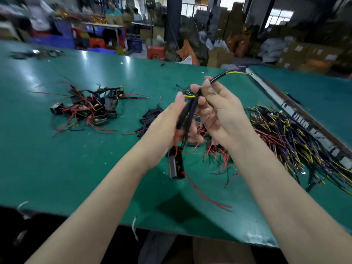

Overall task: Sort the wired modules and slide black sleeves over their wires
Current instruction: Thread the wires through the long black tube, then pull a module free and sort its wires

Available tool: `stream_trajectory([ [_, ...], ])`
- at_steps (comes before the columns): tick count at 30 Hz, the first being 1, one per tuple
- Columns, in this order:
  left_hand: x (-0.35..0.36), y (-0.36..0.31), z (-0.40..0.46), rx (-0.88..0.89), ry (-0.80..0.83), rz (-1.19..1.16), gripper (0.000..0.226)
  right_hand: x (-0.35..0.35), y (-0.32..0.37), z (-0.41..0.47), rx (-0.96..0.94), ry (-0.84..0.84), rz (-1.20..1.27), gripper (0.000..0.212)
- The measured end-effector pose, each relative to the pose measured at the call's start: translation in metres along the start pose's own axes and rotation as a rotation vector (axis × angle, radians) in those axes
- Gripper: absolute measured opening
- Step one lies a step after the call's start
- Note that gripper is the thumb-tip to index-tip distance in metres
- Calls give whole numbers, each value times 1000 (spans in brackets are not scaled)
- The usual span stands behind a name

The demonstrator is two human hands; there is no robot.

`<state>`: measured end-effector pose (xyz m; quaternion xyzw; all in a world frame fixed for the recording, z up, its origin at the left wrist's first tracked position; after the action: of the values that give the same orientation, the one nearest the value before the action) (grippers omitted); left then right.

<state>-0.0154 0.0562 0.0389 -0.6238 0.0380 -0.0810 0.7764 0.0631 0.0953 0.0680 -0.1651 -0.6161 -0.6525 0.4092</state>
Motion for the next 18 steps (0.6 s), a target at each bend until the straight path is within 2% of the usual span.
stream_trajectory([
  [3,-26,-3,-2,-95,-52,-60,53,15,-19,16,24,43,-123,6],
  [7,-73,5,-7,-199,-218,78,41,17,-52,27,106,41,-373,6],
  [11,-116,16,-12,-301,-340,152,35,-2,-82,21,209,-7,-400,10],
  [14,-151,20,-11,-391,-399,181,26,-19,-103,15,243,28,-503,7],
  [18,-200,-8,5,-310,-551,161,21,-35,-124,9,136,124,-797,13],
])
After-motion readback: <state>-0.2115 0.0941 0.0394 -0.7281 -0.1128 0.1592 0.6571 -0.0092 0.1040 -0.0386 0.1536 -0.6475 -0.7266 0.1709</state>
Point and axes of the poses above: each hand's wrist, its own z-axis towards the middle knuckle, its own x-axis out of the palm, y = z × x, the point moved 9 cm from there along z, towards the middle knuckle, and after that the axes turned 13 degrees about z, right-handed, at the moved point
